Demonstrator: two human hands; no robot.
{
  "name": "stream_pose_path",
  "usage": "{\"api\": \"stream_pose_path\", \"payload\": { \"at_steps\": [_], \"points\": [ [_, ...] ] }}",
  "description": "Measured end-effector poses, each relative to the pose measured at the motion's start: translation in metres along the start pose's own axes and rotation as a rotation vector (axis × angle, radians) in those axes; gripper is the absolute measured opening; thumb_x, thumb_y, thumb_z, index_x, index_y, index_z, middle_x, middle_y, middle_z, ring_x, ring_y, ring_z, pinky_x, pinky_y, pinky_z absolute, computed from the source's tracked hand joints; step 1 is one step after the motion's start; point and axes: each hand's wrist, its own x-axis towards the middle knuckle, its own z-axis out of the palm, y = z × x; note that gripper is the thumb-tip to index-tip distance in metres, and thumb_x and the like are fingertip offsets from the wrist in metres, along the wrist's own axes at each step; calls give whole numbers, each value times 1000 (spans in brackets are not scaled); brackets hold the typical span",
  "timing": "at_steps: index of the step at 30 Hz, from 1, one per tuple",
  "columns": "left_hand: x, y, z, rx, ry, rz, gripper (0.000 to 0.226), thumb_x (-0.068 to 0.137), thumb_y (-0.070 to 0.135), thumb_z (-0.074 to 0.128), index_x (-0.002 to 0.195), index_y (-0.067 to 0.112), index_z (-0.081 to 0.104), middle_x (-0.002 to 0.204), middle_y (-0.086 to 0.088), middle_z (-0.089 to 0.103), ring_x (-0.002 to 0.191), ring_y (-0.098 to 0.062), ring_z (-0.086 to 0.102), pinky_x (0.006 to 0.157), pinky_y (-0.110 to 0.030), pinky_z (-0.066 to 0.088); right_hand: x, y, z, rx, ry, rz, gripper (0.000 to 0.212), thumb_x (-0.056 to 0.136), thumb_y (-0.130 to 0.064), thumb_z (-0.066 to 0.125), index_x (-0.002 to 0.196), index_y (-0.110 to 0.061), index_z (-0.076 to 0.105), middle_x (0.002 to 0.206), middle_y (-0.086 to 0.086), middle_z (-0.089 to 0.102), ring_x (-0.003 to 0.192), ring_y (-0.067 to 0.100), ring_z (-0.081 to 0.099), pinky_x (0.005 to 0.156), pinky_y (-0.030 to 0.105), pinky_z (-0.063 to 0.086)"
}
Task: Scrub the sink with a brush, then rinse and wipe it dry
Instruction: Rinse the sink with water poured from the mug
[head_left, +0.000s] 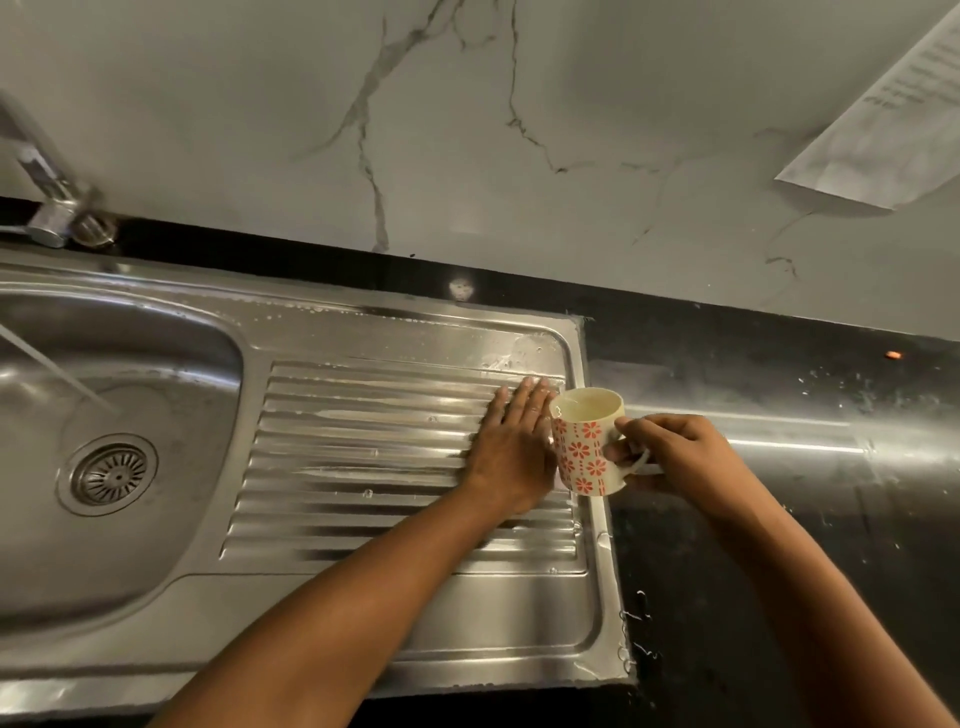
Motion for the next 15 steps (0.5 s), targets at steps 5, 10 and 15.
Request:
{"api": "stream_pose_path", "payload": {
  "at_steps": [5,10,15],
  "points": [
    [38,1,0,73,-19,27,79,103,53,40,166,18,8,174,-12,8,161,-35,2,129,-57,3,27,-15,-7,-91,15,-30,27,103,-31,60,95,-11,77,88,2,80,85,17,77,78,35,62],
    [59,-9,3,101,-2,-11,78,104,57,31,166,18,2,174,-12,8,161,-35,2,128,-57,6,57,-31,-2,-182,20,-80,24,104,-32,59,91,-19,73,90,1,78,84,16,76,75,32,60],
    [56,-31,-5,73,61,-79,77,105,56,24,165,17,-5,174,-12,3,161,-35,-1,128,-55,7,85,-46,13,-333,14,-138,24,103,-35,61,94,-17,74,91,-1,77,82,15,75,77,32,62]
  ]
}}
